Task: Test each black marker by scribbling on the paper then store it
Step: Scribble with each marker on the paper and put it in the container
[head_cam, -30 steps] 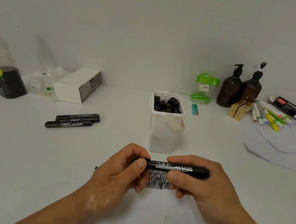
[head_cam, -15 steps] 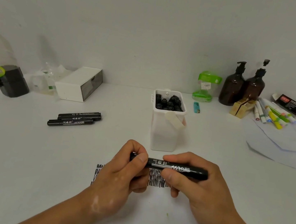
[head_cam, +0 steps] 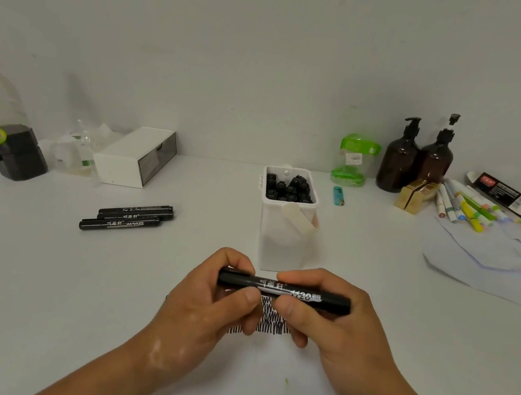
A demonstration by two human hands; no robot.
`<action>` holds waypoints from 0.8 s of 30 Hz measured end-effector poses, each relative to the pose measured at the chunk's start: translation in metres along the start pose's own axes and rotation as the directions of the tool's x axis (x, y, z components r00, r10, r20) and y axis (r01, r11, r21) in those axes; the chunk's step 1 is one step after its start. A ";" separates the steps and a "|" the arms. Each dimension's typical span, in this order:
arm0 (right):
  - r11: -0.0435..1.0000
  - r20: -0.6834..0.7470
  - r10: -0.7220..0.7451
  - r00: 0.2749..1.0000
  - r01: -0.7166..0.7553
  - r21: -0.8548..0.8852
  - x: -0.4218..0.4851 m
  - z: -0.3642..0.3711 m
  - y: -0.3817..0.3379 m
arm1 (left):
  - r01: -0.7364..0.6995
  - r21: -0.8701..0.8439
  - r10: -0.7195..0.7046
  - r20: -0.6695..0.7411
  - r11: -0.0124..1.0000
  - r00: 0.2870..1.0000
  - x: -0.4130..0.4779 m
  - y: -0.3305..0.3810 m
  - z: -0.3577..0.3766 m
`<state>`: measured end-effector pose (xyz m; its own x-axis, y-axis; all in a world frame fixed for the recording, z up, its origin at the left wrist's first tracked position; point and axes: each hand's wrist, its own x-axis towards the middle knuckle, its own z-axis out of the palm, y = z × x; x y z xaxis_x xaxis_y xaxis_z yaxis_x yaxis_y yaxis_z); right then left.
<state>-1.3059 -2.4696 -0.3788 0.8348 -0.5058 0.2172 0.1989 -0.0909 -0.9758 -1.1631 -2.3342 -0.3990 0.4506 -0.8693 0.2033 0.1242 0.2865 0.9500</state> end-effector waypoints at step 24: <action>0.960 -0.027 -0.125 0.992 0.114 -0.257 -0.002 0.003 -0.002 | -0.197 0.730 0.170 0.111 0.655 0.979 -0.005 0.007 -0.005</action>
<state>-1.3064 -2.4662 -0.3768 0.7895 -0.5132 0.3366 0.1538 -0.3655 -0.9180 -1.1596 -2.3257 -0.3944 0.3640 -0.8473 0.3868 -0.6525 0.0644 0.7550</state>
